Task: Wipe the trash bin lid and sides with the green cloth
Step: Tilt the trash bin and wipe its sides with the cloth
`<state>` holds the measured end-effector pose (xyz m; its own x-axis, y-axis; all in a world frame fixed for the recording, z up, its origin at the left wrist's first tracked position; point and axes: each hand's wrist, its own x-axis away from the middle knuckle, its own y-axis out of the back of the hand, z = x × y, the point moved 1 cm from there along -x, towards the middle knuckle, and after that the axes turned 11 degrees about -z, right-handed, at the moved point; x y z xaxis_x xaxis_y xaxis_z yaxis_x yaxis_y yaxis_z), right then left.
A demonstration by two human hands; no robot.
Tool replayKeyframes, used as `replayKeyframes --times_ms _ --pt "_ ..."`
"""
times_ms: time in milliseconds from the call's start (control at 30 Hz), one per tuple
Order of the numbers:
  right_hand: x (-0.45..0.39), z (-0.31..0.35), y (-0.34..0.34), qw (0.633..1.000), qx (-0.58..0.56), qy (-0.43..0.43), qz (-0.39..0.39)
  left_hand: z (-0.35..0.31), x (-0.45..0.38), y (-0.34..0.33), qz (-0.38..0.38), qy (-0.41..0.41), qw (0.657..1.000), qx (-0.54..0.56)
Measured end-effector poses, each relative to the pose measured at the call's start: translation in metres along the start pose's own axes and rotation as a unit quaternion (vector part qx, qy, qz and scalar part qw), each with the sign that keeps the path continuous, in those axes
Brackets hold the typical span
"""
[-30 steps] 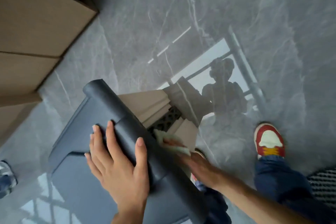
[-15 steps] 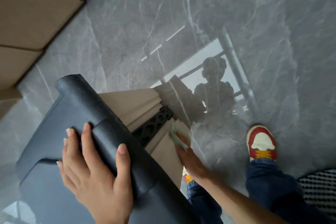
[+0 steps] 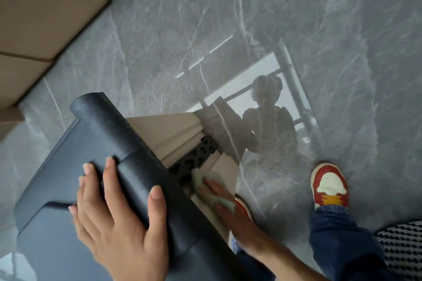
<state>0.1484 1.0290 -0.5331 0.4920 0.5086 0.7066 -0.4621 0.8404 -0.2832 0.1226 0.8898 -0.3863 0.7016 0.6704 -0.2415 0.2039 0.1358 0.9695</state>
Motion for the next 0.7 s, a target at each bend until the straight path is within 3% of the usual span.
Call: replayKeyframes --times_ms 200,367,533,600,700 --pt "-0.069 -0.048 0.013 0.983 -0.066 -0.141 -0.097 0.0 -0.001 0.0 -0.001 -0.005 1.0 -0.006" --pt "-0.051 -0.04 0.009 0.958 -0.092 -0.222 -0.155 0.0 -0.003 0.0 0.006 -0.016 1.0 -0.016" --pt "-0.022 0.025 -0.006 0.968 -0.126 -0.209 -0.064 -0.001 -0.007 -0.001 0.005 -0.023 0.999 -0.025" --pt "-0.019 0.068 -0.02 0.957 -0.204 -0.203 0.036 -0.003 -0.006 0.0 -0.001 -0.027 0.999 -0.032" --pt "-0.033 0.116 -0.04 0.957 -0.233 -0.093 0.144 -0.01 -0.01 -0.002 -0.009 -0.019 0.999 -0.033"
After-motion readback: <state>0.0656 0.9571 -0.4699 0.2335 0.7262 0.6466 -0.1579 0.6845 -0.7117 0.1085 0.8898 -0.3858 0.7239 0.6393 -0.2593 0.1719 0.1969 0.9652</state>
